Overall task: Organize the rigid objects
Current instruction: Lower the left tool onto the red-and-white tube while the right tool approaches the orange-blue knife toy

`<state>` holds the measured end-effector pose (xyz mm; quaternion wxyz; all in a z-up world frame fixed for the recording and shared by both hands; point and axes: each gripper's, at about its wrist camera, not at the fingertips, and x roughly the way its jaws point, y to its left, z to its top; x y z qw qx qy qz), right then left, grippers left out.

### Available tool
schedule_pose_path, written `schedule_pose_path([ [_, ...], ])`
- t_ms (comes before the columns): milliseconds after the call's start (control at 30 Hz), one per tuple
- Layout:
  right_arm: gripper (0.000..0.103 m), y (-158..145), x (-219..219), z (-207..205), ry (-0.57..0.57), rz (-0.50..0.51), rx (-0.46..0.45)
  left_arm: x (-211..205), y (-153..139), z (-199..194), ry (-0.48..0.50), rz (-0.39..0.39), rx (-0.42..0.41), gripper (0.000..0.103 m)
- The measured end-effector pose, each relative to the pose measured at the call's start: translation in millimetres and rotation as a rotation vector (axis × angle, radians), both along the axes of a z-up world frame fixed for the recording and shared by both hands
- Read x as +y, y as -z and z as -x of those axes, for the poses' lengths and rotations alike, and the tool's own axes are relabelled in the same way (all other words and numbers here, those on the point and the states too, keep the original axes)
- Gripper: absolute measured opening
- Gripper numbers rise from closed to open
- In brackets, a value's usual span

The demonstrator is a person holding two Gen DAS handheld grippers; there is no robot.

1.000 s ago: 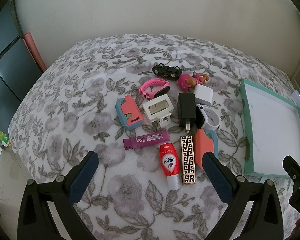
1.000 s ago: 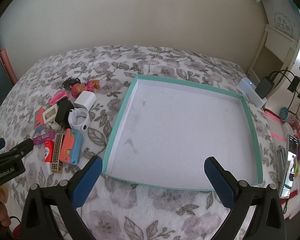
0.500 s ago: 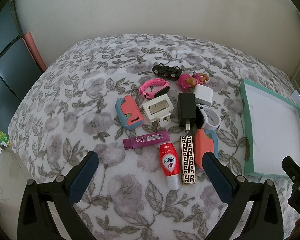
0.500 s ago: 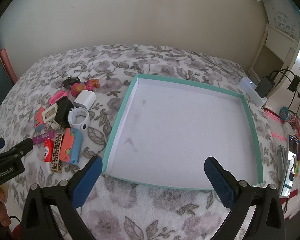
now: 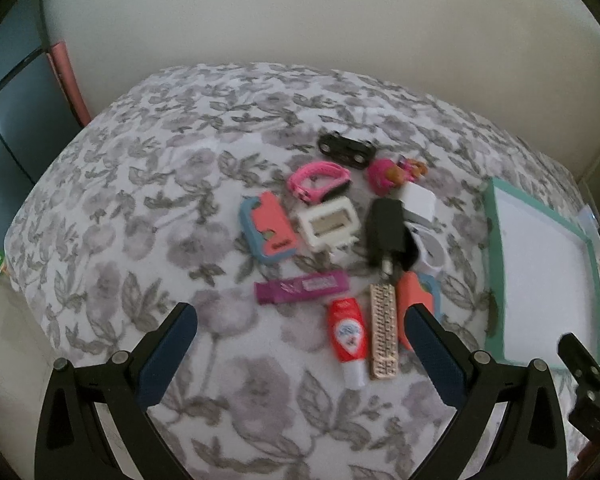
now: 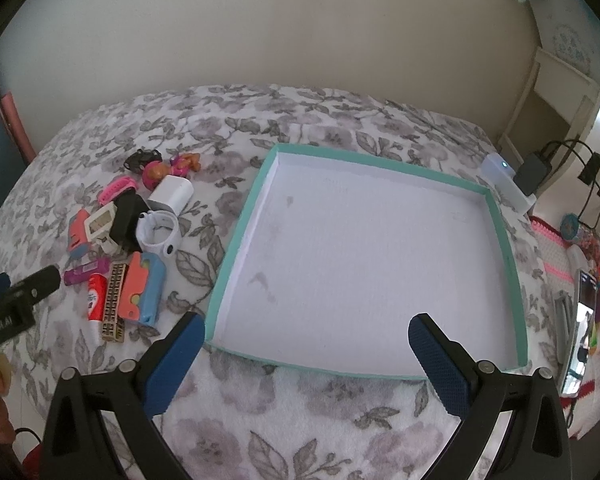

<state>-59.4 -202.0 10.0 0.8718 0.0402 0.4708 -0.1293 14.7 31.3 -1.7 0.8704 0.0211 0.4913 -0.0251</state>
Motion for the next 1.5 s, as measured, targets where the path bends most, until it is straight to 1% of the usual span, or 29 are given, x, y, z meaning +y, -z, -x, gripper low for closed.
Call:
schedule_pose_path([
  [133,0.103,-6,12,-6,-0.067,-0.023,-0.006,23,-7,-8,-0.041,0.044,-0.033,0.103],
  [233,0.103,-10,27,-17,-0.12,-0.049,0.003,43,-11,-16,-0.057,0.088,-0.036,0.103],
  [400,0.103,-14,62,-36,-0.2,-0.083,-0.002,63,-14,-23,-0.07,0.107,-0.077,0.103],
  [433,0.103,-14,65,-39,-0.209,-0.095,-0.001,65,-13,-24,-0.066,0.108,-0.072,0.103],
  [567,0.103,-8,82,-58,-0.216,-0.154,0.023,64,-3,-28,-0.05,0.098,-0.01,0.103],
  [733,0.103,11,90,-74,-0.224,-0.165,0.09,50,19,-26,-0.031,0.066,0.051,0.103],
  [867,0.099,28,94,-82,-0.235,-0.165,0.134,49,36,-29,-0.051,0.079,0.091,0.103],
  [933,0.093,34,97,-85,-0.247,-0.162,0.149,52,40,-30,-0.065,0.085,0.102,0.103],
  [1000,0.092,41,99,-89,-0.252,-0.171,0.164,54,43,-31,-0.073,0.087,0.112,0.103],
  [1100,0.087,51,102,-95,-0.251,-0.186,0.191,56,47,-33,-0.087,0.075,0.122,0.102],
  [1200,0.085,60,102,-99,-0.246,-0.187,0.219,58,51,-36,-0.093,0.091,0.134,0.102],
  [1367,0.083,71,98,-103,-0.23,-0.204,0.245,55,52,-38,-0.093,0.097,0.138,0.102],
  [1500,0.083,77,99,-105,-0.232,-0.209,0.256,49,52,-38,-0.085,0.085,0.139,0.102],
])
